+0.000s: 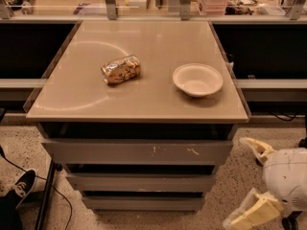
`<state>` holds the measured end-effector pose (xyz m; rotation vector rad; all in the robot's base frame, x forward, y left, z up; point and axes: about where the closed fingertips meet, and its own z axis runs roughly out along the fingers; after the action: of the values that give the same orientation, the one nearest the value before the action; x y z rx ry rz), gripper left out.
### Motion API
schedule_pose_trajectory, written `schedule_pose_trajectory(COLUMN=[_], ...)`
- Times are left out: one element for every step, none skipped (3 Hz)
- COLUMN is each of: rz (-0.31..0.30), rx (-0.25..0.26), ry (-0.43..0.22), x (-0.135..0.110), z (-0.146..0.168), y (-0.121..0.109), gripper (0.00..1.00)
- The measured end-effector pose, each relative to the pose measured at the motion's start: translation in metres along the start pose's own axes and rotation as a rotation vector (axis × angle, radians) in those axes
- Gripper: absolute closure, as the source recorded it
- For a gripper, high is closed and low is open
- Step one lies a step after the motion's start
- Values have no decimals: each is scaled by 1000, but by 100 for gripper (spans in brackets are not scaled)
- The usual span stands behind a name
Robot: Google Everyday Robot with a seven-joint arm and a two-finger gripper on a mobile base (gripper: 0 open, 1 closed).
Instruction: Open top drawer
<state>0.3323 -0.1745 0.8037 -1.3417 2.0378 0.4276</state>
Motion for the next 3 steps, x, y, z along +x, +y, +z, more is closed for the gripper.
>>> schedule_pose_trajectory(rz=[27, 16, 15], rx=[-45, -75, -75], ry=[-101, -167, -167], x=[-7, -30, -30], z=[41, 85, 85], y=[1, -10, -10], gripper=[0, 0, 0])
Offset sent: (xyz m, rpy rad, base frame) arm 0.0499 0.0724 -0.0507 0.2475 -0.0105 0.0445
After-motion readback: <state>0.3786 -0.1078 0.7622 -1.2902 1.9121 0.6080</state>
